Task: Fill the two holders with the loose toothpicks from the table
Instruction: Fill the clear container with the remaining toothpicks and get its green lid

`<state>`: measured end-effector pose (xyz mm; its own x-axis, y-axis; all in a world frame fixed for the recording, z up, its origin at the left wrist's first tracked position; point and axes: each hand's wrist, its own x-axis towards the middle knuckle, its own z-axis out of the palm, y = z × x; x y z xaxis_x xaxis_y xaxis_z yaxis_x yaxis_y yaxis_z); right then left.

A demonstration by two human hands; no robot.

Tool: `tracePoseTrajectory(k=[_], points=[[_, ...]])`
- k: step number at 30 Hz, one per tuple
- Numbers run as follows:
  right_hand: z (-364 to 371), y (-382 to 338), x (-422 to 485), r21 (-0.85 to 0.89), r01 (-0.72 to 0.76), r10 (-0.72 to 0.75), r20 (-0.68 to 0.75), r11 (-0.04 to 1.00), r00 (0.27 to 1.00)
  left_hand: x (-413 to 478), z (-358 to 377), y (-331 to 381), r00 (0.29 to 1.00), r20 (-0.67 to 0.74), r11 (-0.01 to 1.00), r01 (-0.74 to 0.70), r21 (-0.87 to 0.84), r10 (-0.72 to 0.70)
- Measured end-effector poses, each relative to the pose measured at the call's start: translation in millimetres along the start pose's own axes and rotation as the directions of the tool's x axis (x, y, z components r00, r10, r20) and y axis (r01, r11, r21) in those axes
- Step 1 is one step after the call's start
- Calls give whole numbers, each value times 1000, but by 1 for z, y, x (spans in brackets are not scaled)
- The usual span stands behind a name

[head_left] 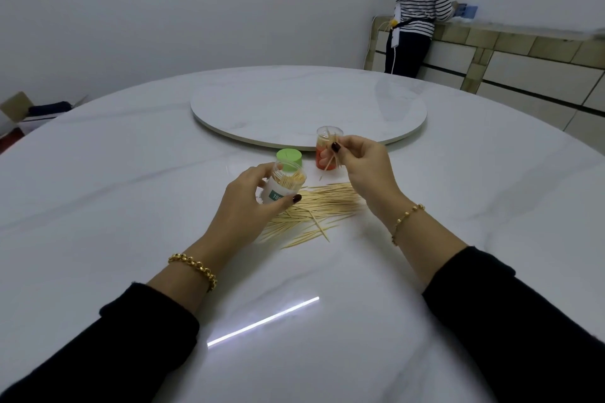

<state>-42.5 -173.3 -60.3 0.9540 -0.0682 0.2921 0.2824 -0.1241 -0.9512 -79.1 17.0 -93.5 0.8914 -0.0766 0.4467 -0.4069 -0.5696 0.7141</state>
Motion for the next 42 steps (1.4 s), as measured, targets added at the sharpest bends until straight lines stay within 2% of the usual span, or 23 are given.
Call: tracePoseTrajectory(k=[5,14,26,32,35,40,42], points=[[8,-21,-8,207,-28,23,28,978,999,0,1,1,1000,14,1000,0,-5,0],[27,-24,-19,264,-11,-10,78,965,997,0,3,1,999,15,999,-40,16,40],[43,-2,-27,317,40,-46,10,948,999,0,3,1,998,5,998,-56,4,56],[45,4,-30,135,174,-178,18,975,984,0,2,2,999,0,999,-47,-12,47],[47,8,-33,-29,240,-236,101,970,967,-1,2,2,999,-3,998,-48,-31,48],[51,17,-36,-332,355,-273,270,874,923,0,1,0,999,-6,998,-51,-41,50],[50,17,-36,-346,358,-276,265,867,924,0,-1,0,999,-11,998,-53,-37,53]])
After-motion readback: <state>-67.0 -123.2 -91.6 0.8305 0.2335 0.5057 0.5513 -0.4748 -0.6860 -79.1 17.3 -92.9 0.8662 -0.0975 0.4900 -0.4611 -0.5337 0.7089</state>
